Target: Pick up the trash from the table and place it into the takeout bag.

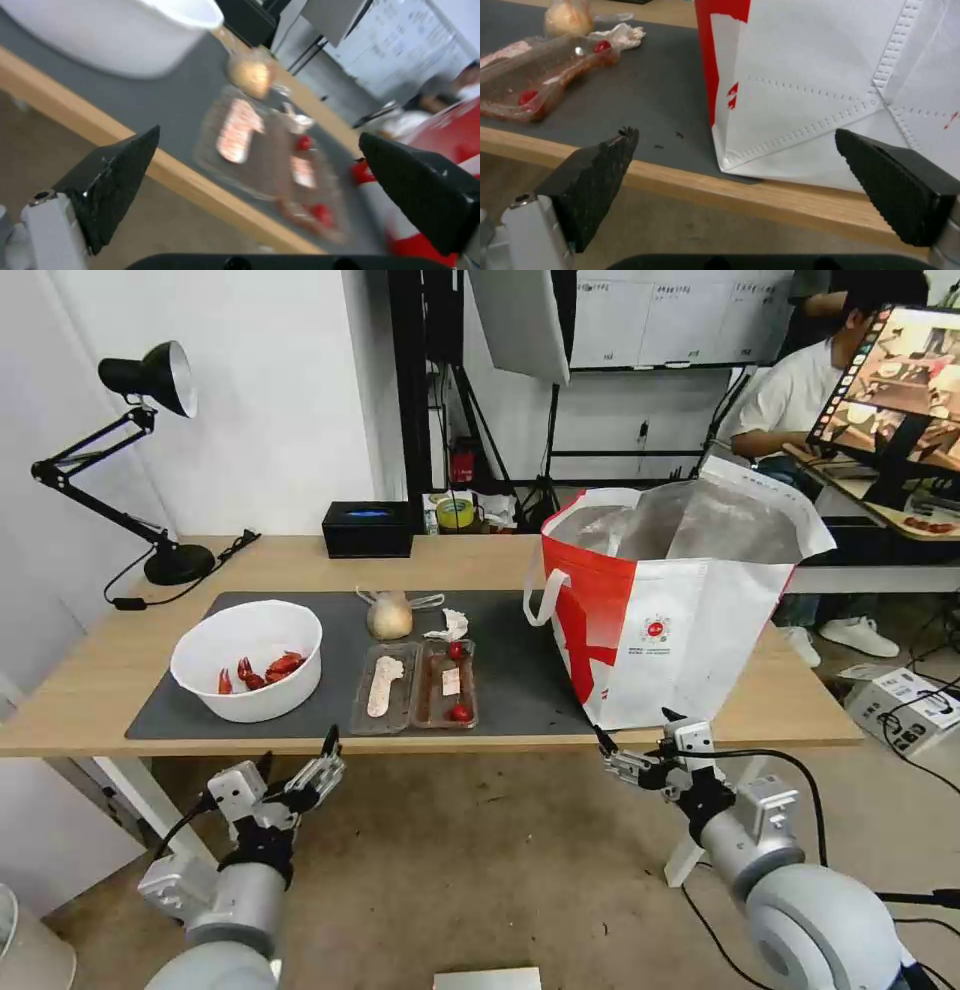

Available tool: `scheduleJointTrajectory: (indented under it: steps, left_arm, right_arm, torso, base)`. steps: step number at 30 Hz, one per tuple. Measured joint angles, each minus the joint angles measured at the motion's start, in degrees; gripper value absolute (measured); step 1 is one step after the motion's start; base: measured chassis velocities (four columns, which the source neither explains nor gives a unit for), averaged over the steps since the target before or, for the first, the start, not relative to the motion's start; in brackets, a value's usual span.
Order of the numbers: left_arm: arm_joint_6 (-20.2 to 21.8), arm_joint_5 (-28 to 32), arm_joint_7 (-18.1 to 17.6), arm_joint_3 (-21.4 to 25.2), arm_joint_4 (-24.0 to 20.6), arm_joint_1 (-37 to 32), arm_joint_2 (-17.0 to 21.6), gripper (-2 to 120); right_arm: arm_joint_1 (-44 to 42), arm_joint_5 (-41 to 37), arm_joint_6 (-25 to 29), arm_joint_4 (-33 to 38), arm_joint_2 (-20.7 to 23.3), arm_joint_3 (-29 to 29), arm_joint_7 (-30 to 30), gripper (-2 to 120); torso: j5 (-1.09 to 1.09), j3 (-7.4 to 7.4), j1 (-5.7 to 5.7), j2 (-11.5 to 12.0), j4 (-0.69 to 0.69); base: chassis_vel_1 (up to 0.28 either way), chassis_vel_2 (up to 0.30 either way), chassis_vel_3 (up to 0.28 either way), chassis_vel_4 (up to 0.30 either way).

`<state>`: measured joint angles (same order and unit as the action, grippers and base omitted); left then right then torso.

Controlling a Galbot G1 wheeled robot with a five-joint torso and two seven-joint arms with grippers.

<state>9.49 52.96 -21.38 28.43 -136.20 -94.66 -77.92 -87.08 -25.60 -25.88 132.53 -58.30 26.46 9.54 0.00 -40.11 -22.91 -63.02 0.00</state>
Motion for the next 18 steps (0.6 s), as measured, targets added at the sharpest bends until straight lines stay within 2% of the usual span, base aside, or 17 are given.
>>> scheduleJointTrajectory:
  steps: [2,4,5,6,8,11,18]
  left_arm:
    - [-0.9,6.5,-2.4,-0.9,0.0,1.8,0.2,100]
    - [-1.3,10.9,-3.6,-1.4,0.2,3.1,0.3,100]
    - [-1.3,10.9,-3.6,-1.4,0.2,3.1,0.3,100]
    - [-1.7,15.6,-5.3,-2.1,0.5,4.7,0.4,100]
    - [-1.8,17.4,-5.9,-2.4,0.6,5.4,0.5,100]
    - [-2.4,24.5,-10.4,-4.4,1.3,9.3,0.4,100]
    - [-1.8,26.2,-11.2,-6.4,2.0,10.6,0.1,100]
  right_arm:
    - [-0.3,0.2,0.1,0.0,-0.2,-0.1,0.0,100]
    - [-0.4,0.3,0.1,0.0,-0.4,-0.2,0.0,100]
    - [-0.4,0.3,0.1,0.0,-0.4,-0.2,0.0,100]
    - [-0.6,0.5,0.2,-0.1,-0.7,-0.3,0.0,100]
    - [-0.6,0.6,0.2,-0.1,-0.8,-0.4,0.0,100]
    - [-1.0,1.0,0.3,-0.2,-1.3,-0.7,0.0,100]
    - [-1.0,1.2,0.4,-0.4,-1.5,-0.8,0.0,100]
  torso:
    - [0.00,0.00,0.00,0.0,0.00]
    - [0.01,0.00,0.00,0.0,0.00]
    - [0.01,0.00,0.00,0.0,0.00]
    - [0.00,0.00,0.00,0.0,0.00]
    - [0.00,0.00,0.00,0.0,-0.01]
    - [0.00,0.00,-0.01,0.0,-0.01]
    - [0.00,0.00,0.00,0.0,0.00]
  base:
    - [0.000,0.000,0.000,0.000]
    - [0.000,0.000,0.000,0.000]
    - [0.000,0.000,0.000,0.000]
    - [0.000,0.000,0.000,0.000]
    - [0.000,0.000,0.000,0.000]
    - [0.000,0.000,0.000,0.000]
    - [0.000,0.000,0.000,0.000]
